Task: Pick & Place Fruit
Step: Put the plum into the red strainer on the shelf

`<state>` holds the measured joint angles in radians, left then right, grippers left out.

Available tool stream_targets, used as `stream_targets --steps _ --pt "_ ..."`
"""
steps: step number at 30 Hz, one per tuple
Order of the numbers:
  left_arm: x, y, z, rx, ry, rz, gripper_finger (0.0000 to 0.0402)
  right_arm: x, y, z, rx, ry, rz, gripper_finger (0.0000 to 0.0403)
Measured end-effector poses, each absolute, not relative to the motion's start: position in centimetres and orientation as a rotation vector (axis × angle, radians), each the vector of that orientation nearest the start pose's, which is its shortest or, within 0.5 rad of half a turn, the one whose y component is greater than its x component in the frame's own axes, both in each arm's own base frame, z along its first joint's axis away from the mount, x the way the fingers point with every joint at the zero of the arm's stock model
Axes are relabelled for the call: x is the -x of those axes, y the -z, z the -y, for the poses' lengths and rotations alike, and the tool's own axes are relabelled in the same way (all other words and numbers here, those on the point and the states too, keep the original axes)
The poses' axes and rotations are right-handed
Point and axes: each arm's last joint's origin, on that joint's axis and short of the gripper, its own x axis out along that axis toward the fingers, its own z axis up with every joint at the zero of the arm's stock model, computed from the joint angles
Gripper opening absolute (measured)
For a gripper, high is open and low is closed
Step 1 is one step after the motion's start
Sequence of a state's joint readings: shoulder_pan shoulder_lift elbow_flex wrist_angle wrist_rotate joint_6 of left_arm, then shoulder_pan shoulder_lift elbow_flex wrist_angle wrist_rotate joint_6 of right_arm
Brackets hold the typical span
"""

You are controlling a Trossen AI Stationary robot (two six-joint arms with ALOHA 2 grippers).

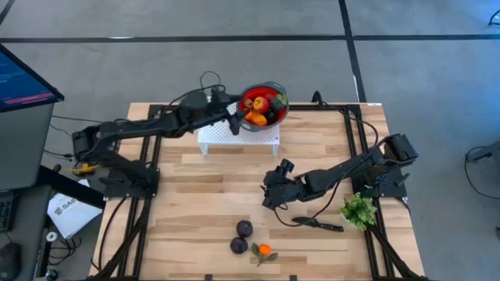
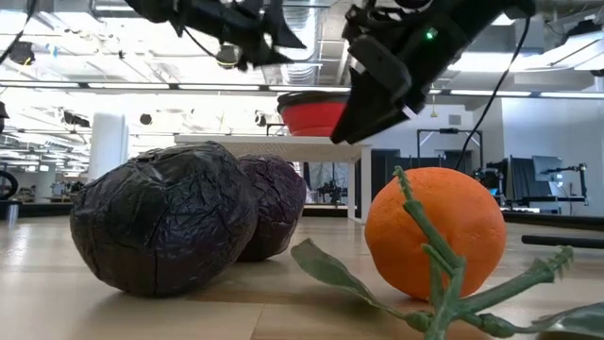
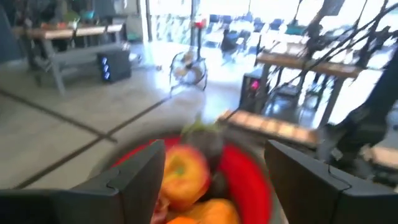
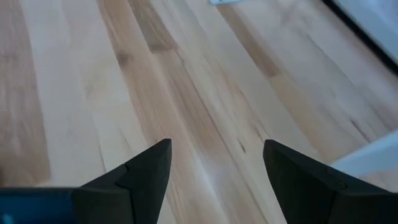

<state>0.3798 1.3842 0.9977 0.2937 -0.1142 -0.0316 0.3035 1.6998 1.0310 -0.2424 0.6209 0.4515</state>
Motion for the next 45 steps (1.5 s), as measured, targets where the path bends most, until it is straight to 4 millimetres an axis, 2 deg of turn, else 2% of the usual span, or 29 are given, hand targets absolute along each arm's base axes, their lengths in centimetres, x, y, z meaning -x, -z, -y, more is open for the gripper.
stream_targets --steps 5,11,13,18,24,29,33,36,39,42,45 --pt "-27.4 -34.1 -9.2 0.044 -0.355 -0.071 0.0249 -33.5 -19.4 -8.3 0.008 0.424 -0.703 0.0249" --pt "-25.3 -33.5 -5.0 0.091 -0.198 -0.250 0.0228 -35.1 -20.3 -8.5 -0.063 0.165 -0.612 0.0249" --pt "-24.8 -32.3 -3.5 0.116 -0.149 -0.281 0.0222 -35.4 -20.6 -8.6 -0.103 0.064 -0.588 0.0249" --pt "-23.4 -27.6 -0.1 0.183 -0.041 -0.369 0.0209 -36.2 -21.3 -9.1 -0.206 -0.098 -0.503 0.0249" --pt "-21.6 -21.5 3.7 0.285 0.030 -0.345 0.0198 -35.7 -21.1 -10.7 -0.139 -0.208 -0.523 0.0261" --pt "-19.4 -17.7 6.0 0.377 0.019 -0.263 0.0191 -35.1 -20.9 -12.6 -0.072 -0.280 -0.529 0.0304" --pt "-18.0 -16.0 7.3 0.405 -0.019 -0.218 0.0186 -35.5 -18.9 -13.7 -0.034 -0.325 -0.552 0.0343" --pt "-17.5 -15.6 8.0 0.416 -0.047 -0.203 0.0183 -36.8 -17.8 -14.9 0.014 -0.355 -0.522 0.0358" --pt "-17.4 -15.3 8.5 0.416 -0.047 -0.207 0.0181 -38.1 -16.6 -15.5 0.056 -0.365 -0.553 0.0362" --pt "-17.5 -15.4 8.9 0.421 -0.034 -0.198 0.0181 -39.1 -16.4 -15.9 0.092 -0.370 -0.592 0.0360" --pt "-17.5 -15.3 8.9 0.420 -0.032 -0.200 0.0181 -39.7 -15.2 -16.1 0.134 -0.368 -0.713 0.0351"
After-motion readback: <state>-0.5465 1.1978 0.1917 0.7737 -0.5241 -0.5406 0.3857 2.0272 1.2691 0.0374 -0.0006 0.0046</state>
